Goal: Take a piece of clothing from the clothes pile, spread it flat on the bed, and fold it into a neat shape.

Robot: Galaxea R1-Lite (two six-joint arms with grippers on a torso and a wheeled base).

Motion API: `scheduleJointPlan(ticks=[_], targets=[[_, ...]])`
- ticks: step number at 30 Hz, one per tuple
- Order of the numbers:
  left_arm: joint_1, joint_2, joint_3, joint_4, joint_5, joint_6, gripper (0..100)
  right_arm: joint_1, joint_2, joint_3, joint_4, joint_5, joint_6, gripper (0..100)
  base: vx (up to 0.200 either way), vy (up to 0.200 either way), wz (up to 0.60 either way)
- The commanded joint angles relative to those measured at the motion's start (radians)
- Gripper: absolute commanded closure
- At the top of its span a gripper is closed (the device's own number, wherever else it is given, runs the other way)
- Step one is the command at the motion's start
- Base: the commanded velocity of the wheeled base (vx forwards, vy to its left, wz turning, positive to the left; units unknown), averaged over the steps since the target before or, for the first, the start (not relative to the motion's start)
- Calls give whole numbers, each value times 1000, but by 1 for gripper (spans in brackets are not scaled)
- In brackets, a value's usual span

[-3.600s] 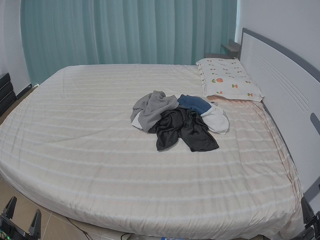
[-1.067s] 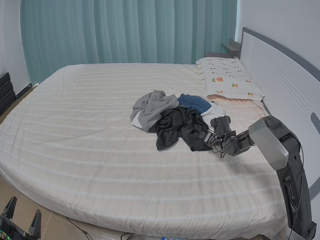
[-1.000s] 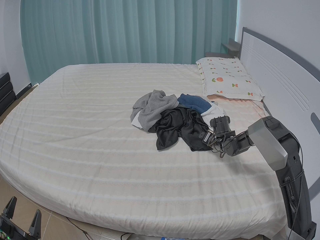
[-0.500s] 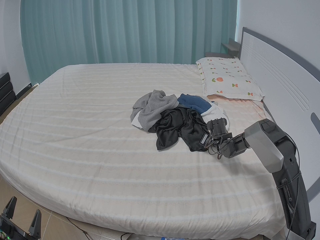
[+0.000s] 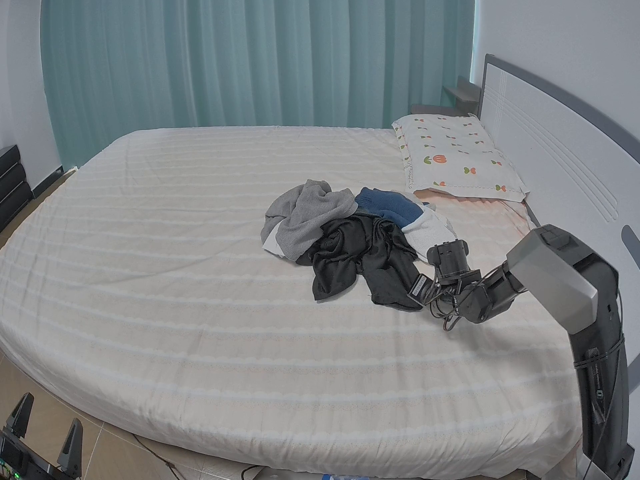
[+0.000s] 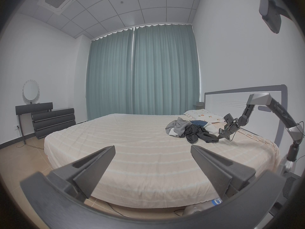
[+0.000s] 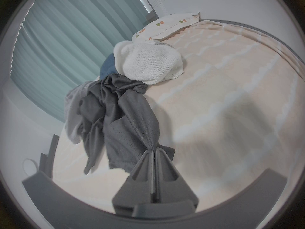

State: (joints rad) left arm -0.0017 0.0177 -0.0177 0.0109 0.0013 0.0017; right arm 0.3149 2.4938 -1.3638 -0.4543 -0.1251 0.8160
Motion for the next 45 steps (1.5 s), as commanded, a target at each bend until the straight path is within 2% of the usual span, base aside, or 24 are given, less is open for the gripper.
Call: scheduleJointPlan(ticks=[1,6,10,15,20,21,22,24,28,29,30,32,33,34,35,39,43,45], targets=[[0,-18,15,0,0,0,0,-8,-325,376,-182,111,38,100,0,0,0],[0,-18,15,0,0,3,0,4,-461,632,-300,131,40,100,0,0,0],[0,-18,16,0,0,1,0,4,-601,881,-446,188,40,100,0,0,0],[0,-18,16,-3,-15,21,0,6,-736,1063,-546,200,38,100,0,0,0],[0,-18,12,-14,-21,40,0,6,-885,1131,-547,226,40,100,0,0,0],[0,-4,-58,-55,-26,21,0,10,-929,1135,-540,243,38,100,0,0,0],[-3,67,-196,-101,-33,-25,0,24,-975,1137,-535,252,38,100,0,0,0],[0,194,-278,-95,-47,-48,0,43,-1020,1135,-534,252,38,100,0,0,0],[-12,384,-308,-103,-144,-20,0,73,-1090,1125,-532,254,38,100,0,0,0],[-23,496,-317,-109,-216,9,0,81,-1113,1111,-534,254,37,100,0,0,0],[-23,507,-318,-111,-221,12,0,81,-1115,1109,-534,254,37,100,0,0,0],[-54,680,-337,-158,-276,87,0,89,-1133,1069,-532,255,37,100,0,0,0],[-84,755,-340,-189,-274,110,0,96,-1141,1063,-532,255,37,100,0,0,0],[-84,755,-340,-189,-274,110,0,96,-1141,1063,-532,255,37,100,0,0,0],[-150,897,-346,-256,-264,118,0,101,-1155,1049,-532,255,35,100,0,0,0],[-287,1153,-346,-428,-165,90,0,110,-1173,1006,-494,259,34,100,0,0,0],[-452,1309,-357,-499,-63,6,0,141,-1175,990,-465,257,34,100,0,0,0],[-466,1317,-360,-505,-55,-5,0,142,-1175,990,-465,259,34,100,0,0,0]])
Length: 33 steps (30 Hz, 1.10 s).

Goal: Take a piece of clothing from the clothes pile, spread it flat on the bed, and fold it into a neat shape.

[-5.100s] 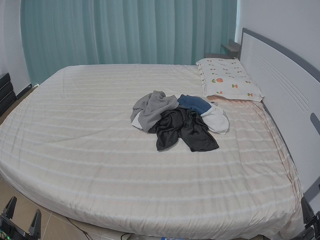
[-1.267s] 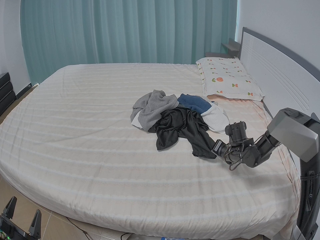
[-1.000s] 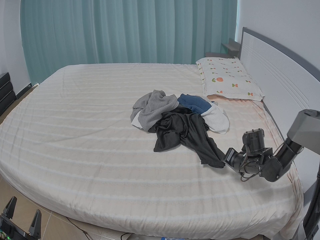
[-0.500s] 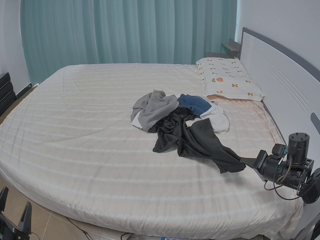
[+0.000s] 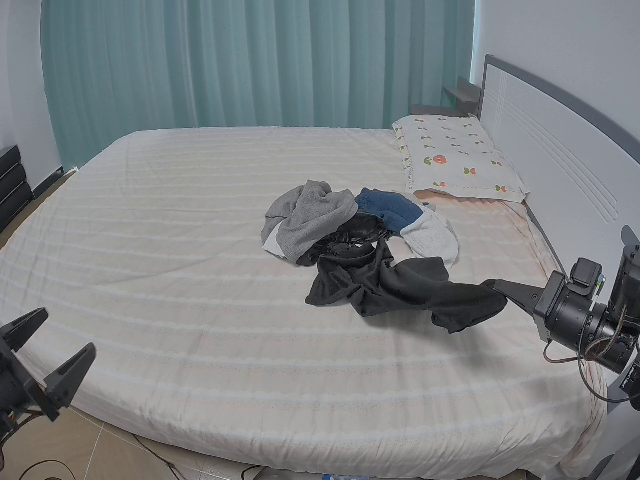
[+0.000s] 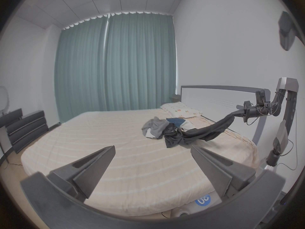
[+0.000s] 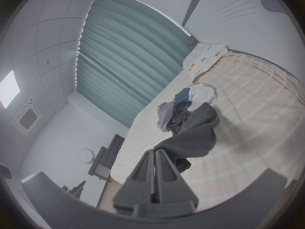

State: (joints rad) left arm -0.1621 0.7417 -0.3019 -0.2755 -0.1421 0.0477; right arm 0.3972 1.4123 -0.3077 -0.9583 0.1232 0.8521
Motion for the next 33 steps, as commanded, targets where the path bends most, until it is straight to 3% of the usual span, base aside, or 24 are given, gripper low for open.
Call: scheduleJointPlan(ticks=[1,6,18,27,33], targets=[[-404,680,-103,-272,156,-130,0,84,-96,-68,41,7,-7,100,0,0,0],[-482,883,-152,-353,219,-204,0,111,-84,-94,67,7,-8,100,0,0,0],[-511,1279,-269,-653,280,-264,0,169,-75,-131,70,4,-8,100,0,0,0],[-522,1421,-442,-662,291,-295,0,178,-84,-157,85,3,-10,100,0,0,0],[-524,1541,-585,-662,354,-299,0,181,-130,-177,110,-4,-12,100,0,0,0]])
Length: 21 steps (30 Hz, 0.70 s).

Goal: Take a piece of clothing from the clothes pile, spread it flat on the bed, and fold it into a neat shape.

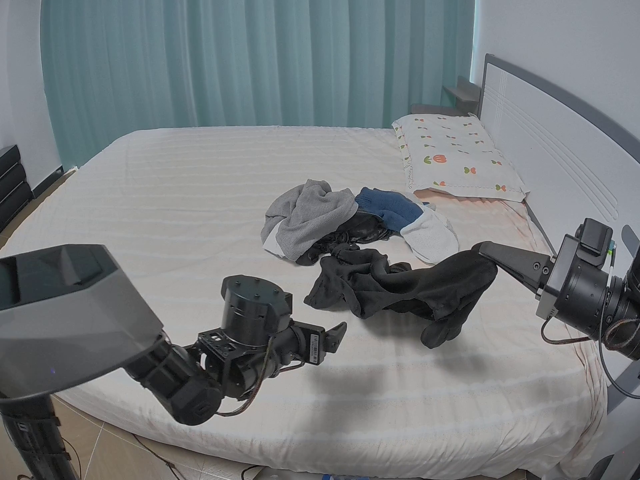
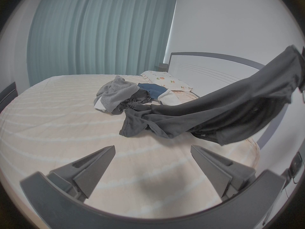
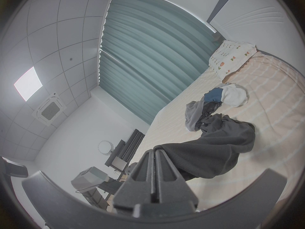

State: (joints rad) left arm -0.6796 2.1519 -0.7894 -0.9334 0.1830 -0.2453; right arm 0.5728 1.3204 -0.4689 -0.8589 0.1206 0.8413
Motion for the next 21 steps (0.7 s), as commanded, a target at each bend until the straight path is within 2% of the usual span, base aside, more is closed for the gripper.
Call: scheduleJointPlan(ticks=[1,11,21], targets=[[-6,141,-113,-4,30,-6,0,6,-41,-17,11,-1,-1,100,0,0,0],[-20,167,-139,-1,41,-20,0,6,-93,-16,14,10,-2,100,0,0,0],[-20,175,-129,-7,33,-48,0,58,-83,-71,14,13,-2,100,0,0,0]])
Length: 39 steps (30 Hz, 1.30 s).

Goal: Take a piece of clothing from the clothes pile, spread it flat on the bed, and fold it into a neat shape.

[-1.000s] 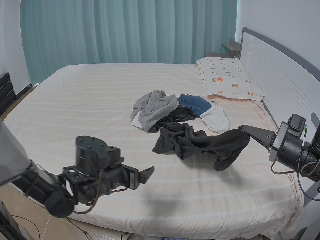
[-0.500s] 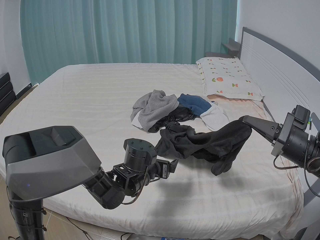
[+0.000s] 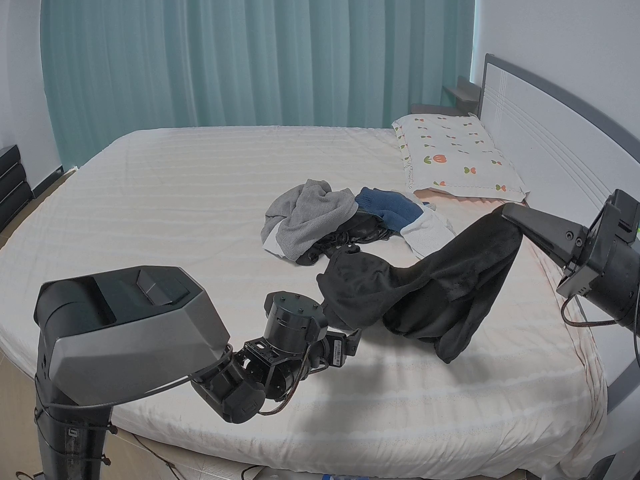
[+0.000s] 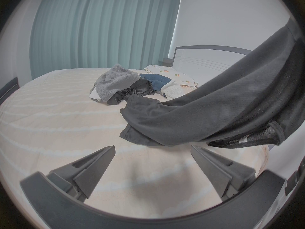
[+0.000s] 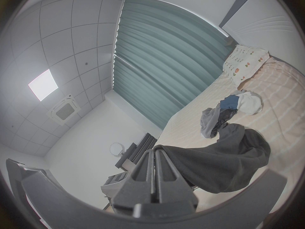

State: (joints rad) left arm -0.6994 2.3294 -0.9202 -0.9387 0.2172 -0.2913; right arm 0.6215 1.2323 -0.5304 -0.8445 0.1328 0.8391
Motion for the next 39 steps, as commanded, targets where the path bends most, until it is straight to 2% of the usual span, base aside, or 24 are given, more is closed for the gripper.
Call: scheduleJointPlan(ticks=[1,9,13,21,27,31,39], targets=[[0,-1,1,-5,-7,-19,0,35,13,-17,-1,-1,0,100,0,0,0],[1,-2,3,-5,-19,-85,0,58,50,-59,2,22,-5,100,0,0,0],[-5,-8,12,-6,-24,-141,0,78,55,-154,113,34,-6,100,0,0,0],[-14,-7,32,-6,-62,-149,0,130,72,-192,120,31,-9,100,0,0,0],[-5,8,38,-29,-76,-158,0,132,73,-246,122,33,-9,100,0,0,0],[14,73,21,-111,-72,-157,0,155,58,-250,119,30,-9,100,0,0,0],[55,176,-34,-134,-62,-161,0,142,45,-244,117,25,-9,100,0,0,0]])
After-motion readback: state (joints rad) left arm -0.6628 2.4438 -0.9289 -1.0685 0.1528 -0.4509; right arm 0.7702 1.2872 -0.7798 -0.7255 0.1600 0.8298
